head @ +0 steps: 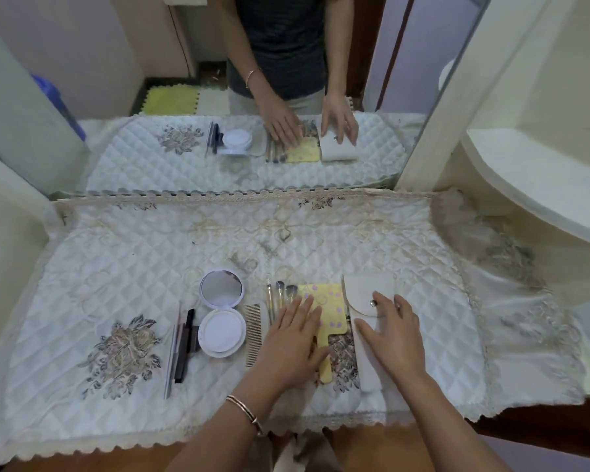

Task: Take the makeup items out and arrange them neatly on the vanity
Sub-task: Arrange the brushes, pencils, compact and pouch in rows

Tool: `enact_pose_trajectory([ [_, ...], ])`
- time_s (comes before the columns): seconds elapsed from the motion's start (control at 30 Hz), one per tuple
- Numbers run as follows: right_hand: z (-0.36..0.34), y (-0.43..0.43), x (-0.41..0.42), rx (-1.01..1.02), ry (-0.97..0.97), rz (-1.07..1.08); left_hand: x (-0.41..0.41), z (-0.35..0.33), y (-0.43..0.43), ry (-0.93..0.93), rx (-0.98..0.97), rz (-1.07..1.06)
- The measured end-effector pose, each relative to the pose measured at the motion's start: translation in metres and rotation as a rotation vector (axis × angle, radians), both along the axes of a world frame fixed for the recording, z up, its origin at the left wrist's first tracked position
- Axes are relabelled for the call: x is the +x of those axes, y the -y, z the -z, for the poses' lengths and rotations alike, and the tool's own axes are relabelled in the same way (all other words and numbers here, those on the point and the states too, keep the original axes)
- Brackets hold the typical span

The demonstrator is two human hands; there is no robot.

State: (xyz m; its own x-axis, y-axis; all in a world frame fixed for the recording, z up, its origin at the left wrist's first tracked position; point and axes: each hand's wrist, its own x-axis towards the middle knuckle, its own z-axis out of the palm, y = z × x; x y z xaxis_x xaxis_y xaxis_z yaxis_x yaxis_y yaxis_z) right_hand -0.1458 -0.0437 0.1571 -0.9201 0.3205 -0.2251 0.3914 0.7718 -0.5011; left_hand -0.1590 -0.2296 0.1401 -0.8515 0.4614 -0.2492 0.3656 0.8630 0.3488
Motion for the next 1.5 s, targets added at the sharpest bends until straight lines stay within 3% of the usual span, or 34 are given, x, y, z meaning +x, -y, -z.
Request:
enact_pose_trajectory([
  [0.23,-0.008,0.025,-0.005,0.089,-0.228,-0.042,0.013,-0.021,0.069,-0.212,0.155,-0.208],
  [0.37,-0.004,0.059,-0.007,0.076,-0.172,-0.201,0.019,-0.025,0.114,-0.190,0.117,-0.356],
  [0.5,0.001,0.087,0.002,0.050,-0.132,-0.307,0.018,-0.027,0.132,-0.218,0.034,-0.262],
  [0.73,0.001,0.105,0.010,0.093,-0.079,-0.278,0.010,-0.013,0.142,-0.169,0.145,-0.223],
  [0.87,-0.003,0.120,0.010,0.135,-0.183,-0.294,0.008,-0.010,0.151,-0.205,0.160,-0.188],
  [1.07,-0.008,0.185,0.009,0.141,-0.237,-0.582,0.020,-0.006,0.203,-0.206,0.172,-0.313],
  [1.2,-0.010,0.223,0.008,0.284,-0.222,-0.778,0.029,-0.001,0.223,-0.198,0.085,-0.208],
  [1.33,-0.005,0.239,0.007,0.429,-0.178,-0.798,0.031,0.011,0.226,-0.060,0.080,-0.207],
  [1.5,-0.001,0.239,-0.001,0.460,-0.130,-0.730,0.027,0.015,0.225,-0.049,0.082,-0.198],
])
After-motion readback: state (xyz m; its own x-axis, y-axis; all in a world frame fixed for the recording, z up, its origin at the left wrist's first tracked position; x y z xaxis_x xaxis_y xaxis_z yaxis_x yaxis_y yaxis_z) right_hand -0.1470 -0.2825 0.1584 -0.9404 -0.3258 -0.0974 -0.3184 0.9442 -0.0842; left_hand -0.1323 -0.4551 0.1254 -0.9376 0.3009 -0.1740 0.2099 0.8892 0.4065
